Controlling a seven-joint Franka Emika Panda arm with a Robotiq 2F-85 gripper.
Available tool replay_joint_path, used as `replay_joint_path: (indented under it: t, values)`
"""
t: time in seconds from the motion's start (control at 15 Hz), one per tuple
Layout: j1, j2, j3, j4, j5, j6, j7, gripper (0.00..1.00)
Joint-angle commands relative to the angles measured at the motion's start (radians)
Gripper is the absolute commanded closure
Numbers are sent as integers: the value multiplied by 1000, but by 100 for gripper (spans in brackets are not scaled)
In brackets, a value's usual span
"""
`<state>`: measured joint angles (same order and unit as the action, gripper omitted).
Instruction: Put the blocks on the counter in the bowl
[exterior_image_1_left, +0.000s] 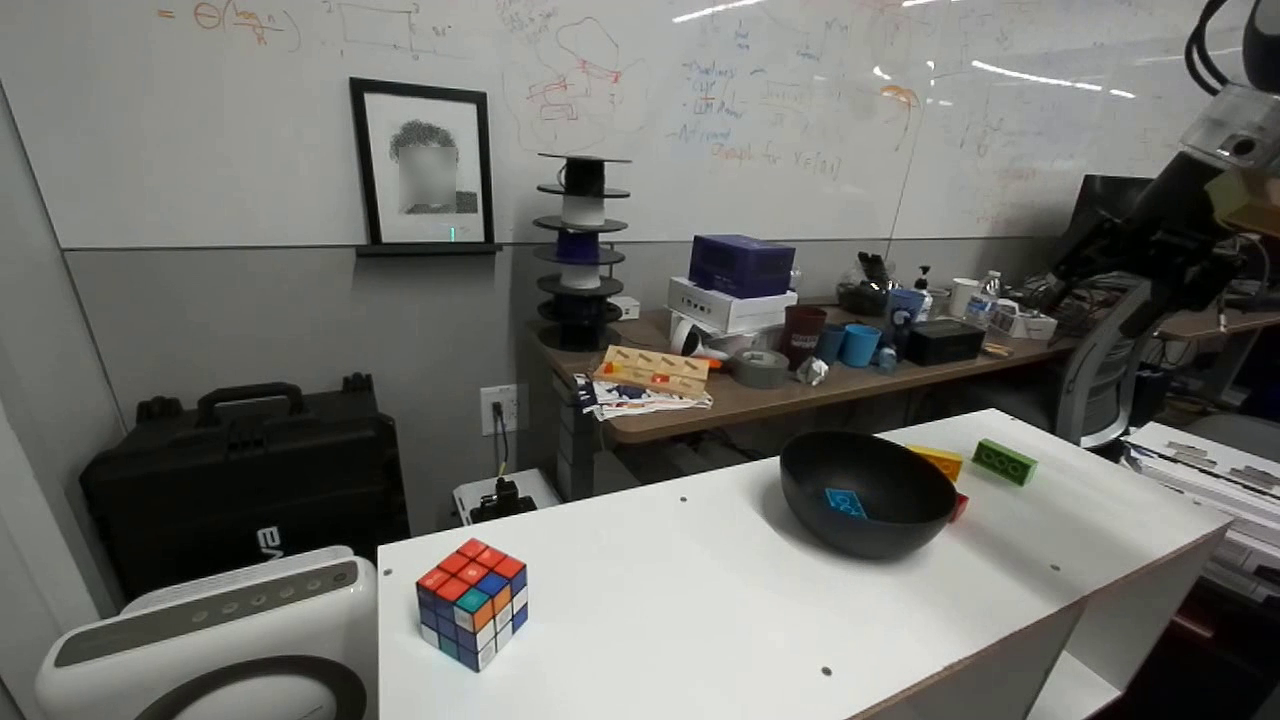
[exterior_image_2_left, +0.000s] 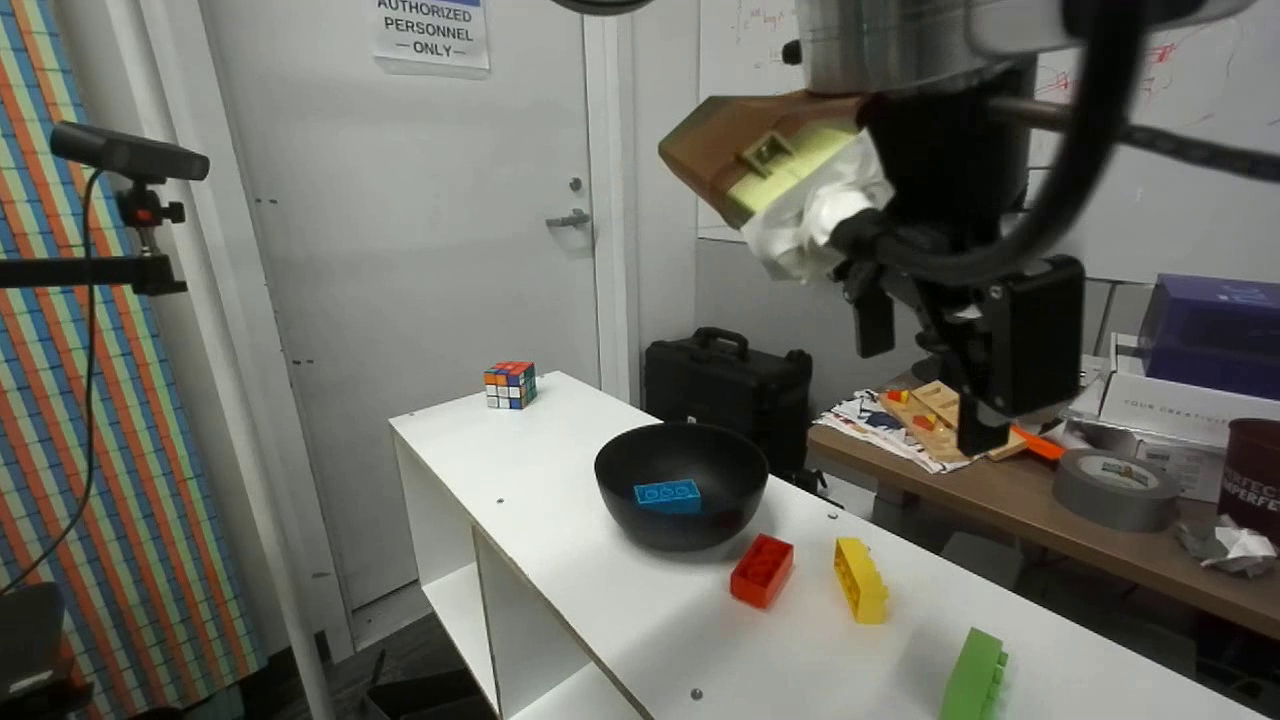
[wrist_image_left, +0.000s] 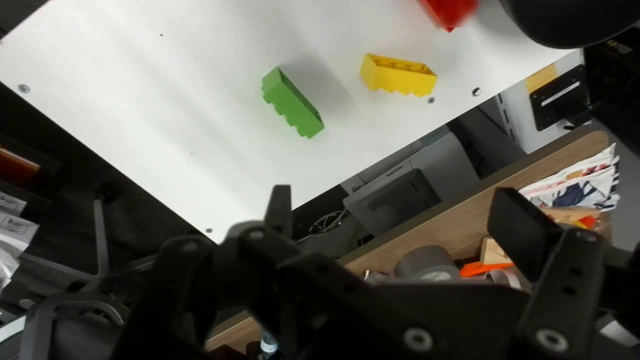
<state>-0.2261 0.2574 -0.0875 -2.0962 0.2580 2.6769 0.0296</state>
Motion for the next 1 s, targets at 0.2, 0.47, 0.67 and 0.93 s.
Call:
replay_joint_path:
  t: [0.2, 0.47, 0.67, 0.93]
  values:
    - [22, 8, -6, 1, 0, -3, 4, 0]
    - [25, 9, -6, 1, 0, -3, 5, 0]
    - [17, 21, -7, 20, -11, -10, -29, 0]
    - [12, 112, -35, 127, -113, 11, -85, 0]
